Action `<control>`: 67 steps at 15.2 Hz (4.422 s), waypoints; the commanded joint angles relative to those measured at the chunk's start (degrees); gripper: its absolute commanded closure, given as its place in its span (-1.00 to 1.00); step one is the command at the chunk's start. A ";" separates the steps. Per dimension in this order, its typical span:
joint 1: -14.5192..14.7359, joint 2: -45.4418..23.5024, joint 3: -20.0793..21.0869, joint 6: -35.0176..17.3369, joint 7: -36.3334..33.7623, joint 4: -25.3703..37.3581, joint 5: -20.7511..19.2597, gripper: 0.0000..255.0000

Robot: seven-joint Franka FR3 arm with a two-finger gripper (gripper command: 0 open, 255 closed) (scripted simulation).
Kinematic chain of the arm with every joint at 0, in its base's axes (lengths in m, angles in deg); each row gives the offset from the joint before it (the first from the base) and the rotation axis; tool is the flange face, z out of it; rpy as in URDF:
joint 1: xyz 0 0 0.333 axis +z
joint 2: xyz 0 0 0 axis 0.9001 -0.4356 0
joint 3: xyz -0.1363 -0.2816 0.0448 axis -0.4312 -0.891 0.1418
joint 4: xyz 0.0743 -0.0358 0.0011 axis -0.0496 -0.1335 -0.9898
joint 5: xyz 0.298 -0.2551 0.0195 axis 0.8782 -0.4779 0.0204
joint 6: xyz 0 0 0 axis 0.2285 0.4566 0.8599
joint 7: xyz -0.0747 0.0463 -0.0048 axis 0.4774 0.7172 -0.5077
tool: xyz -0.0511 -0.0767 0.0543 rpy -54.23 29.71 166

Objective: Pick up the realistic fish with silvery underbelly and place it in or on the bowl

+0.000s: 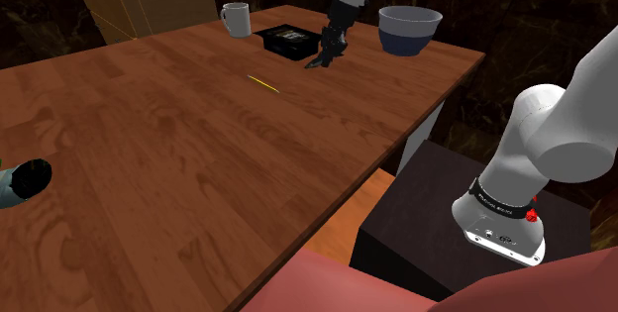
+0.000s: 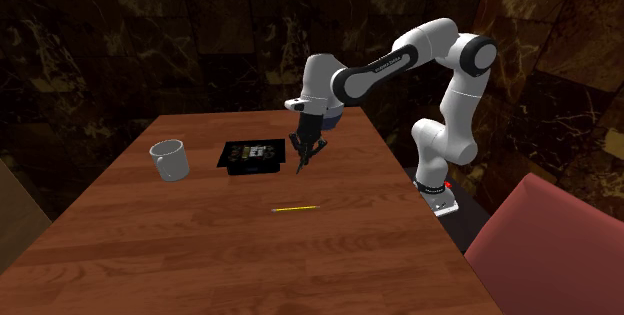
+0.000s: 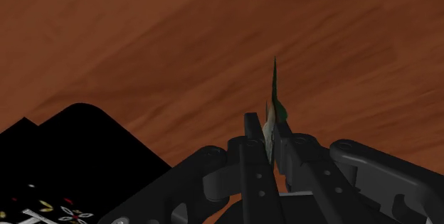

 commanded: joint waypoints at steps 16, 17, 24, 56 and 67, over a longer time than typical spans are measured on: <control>-0.21 1.38 0.30 8.09 -2.44 6.81 -1.52 1.00; -0.22 1.44 0.32 8.83 -2.63 7.52 -1.61 1.00; -0.23 1.49 0.39 14.04 -3.83 12.80 -2.08 1.00; -7.34 6.84 -12.06 32.29 11.97 22.42 -4.85 1.00; -10.66 5.96 -20.40 34.01 23.35 22.74 -5.66 1.00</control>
